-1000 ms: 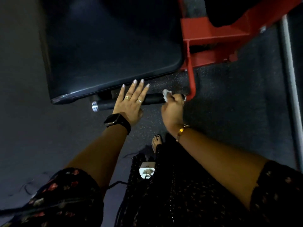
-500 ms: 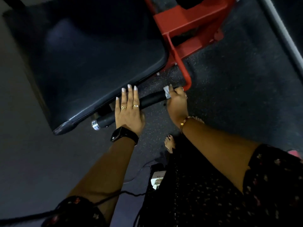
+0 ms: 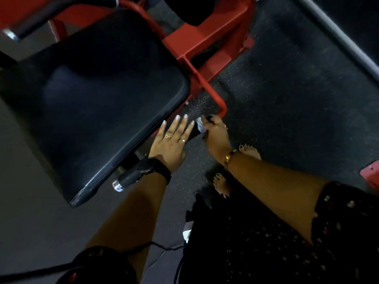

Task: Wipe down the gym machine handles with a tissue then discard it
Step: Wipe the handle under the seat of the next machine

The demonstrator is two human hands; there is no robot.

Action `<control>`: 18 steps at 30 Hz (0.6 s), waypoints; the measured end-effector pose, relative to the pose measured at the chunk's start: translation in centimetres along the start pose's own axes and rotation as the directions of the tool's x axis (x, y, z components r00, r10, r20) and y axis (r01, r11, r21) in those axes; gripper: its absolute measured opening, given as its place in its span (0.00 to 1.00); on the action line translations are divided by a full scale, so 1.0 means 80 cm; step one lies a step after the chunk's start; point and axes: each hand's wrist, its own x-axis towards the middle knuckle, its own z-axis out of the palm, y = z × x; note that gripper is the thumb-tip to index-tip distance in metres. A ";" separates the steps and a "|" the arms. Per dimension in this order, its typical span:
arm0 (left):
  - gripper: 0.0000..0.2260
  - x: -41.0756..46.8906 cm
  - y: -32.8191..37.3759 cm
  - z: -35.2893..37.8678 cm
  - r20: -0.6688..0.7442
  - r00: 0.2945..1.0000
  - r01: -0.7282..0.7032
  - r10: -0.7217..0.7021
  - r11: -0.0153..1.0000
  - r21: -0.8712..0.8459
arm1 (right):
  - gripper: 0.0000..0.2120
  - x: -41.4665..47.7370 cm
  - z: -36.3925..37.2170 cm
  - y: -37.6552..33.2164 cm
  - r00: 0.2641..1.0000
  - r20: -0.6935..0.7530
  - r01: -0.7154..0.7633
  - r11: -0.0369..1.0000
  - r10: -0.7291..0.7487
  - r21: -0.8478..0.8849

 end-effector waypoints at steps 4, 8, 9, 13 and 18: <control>0.32 0.010 -0.008 0.000 0.022 0.998 -0.065 0.066 0.997 -0.033 | 0.05 0.023 0.005 -0.003 0.985 0.052 -0.171 0.978 0.166 0.120; 0.33 0.008 -0.009 0.004 0.016 0.998 -0.061 0.063 0.992 -0.107 | 0.03 -0.032 0.014 -0.021 1.000 0.022 0.001 0.986 -0.004 0.169; 0.33 0.009 -0.009 0.004 0.004 0.998 -0.064 0.065 0.991 -0.117 | 0.05 -0.043 0.013 -0.026 0.999 0.033 0.001 0.983 -0.007 0.183; 0.34 0.010 -0.008 0.009 -0.022 0.997 -0.071 0.070 0.995 -0.076 | 0.09 -0.034 -0.002 -0.009 0.994 0.042 -0.110 0.959 0.103 0.260; 0.35 0.011 -0.009 0.020 -0.060 0.996 -0.067 0.069 0.997 0.031 | 0.04 0.025 -0.017 0.012 0.952 -0.005 -0.286 0.894 0.306 0.344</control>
